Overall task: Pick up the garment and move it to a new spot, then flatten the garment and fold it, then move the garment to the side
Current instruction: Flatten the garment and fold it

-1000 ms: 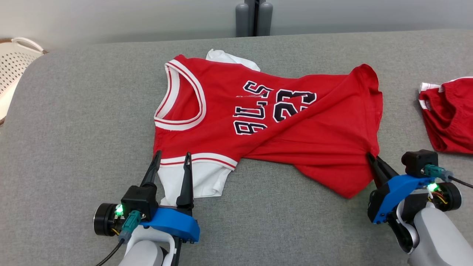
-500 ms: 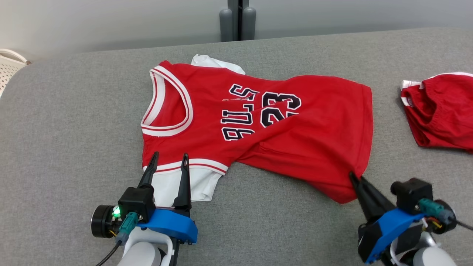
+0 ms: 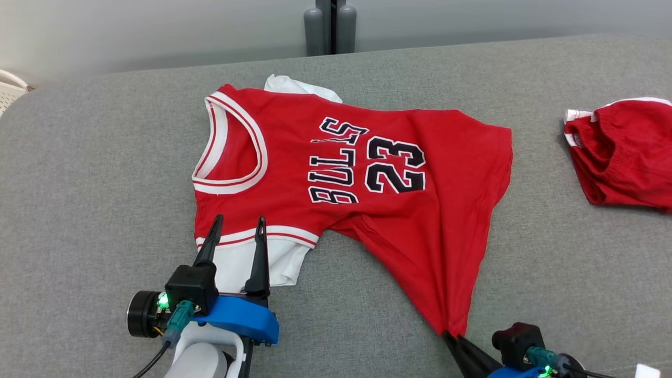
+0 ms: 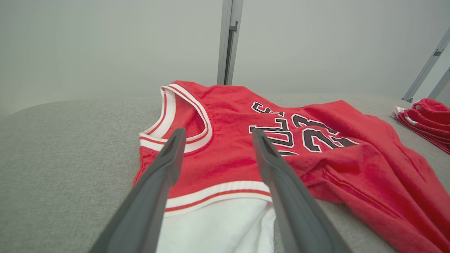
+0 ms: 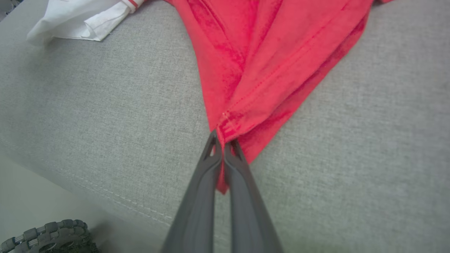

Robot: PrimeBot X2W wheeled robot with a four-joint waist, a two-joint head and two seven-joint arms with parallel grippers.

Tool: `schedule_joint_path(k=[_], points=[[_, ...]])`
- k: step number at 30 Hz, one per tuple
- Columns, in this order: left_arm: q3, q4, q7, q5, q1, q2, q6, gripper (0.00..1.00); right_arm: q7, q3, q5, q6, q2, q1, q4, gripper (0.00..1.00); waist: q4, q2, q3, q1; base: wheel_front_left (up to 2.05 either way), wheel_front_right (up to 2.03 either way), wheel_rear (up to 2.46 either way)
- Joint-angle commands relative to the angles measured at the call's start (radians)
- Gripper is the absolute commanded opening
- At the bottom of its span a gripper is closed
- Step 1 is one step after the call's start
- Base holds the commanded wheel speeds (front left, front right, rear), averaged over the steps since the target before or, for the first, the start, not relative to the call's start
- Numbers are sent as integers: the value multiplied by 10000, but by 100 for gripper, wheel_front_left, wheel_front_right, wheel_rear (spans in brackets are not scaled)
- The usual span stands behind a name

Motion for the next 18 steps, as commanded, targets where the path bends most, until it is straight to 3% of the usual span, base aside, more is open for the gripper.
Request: schedule_joint_path(k=[1,2,3,4,5,11,18], points=[[-18,10,-26,-37,-93,65,15,100,-170,115,-49,5,100,137,290,0,-6,0,-2,0,0,0,0],[-14,12,-30,-49,-85,66,29,100,-243,157,-16,5,155,149,448,8,-15,0,-4,0,0,0,0],[-12,11,-34,-62,-71,66,45,100,-312,190,67,5,203,161,564,43,-27,0,-8,0,0,0,0],[-7,3,-37,-70,-52,72,62,100,-410,190,161,5,262,152,612,90,-44,0,-14,0,0,0,0],[0,-7,-42,-61,-35,79,75,100,-494,130,277,3,308,145,624,100,-63,0,-22,0,0,0,0],[-31,5,-60,-97,36,61,84,100,-552,-336,411,5,91,60,42,100,-106,0,-115,0,0,0,0],[-112,114,-93,-139,-42,-63,25,100,101,-1958,9,5,-16,-734,-739,100,44,0,-184,0,0,0,0]])
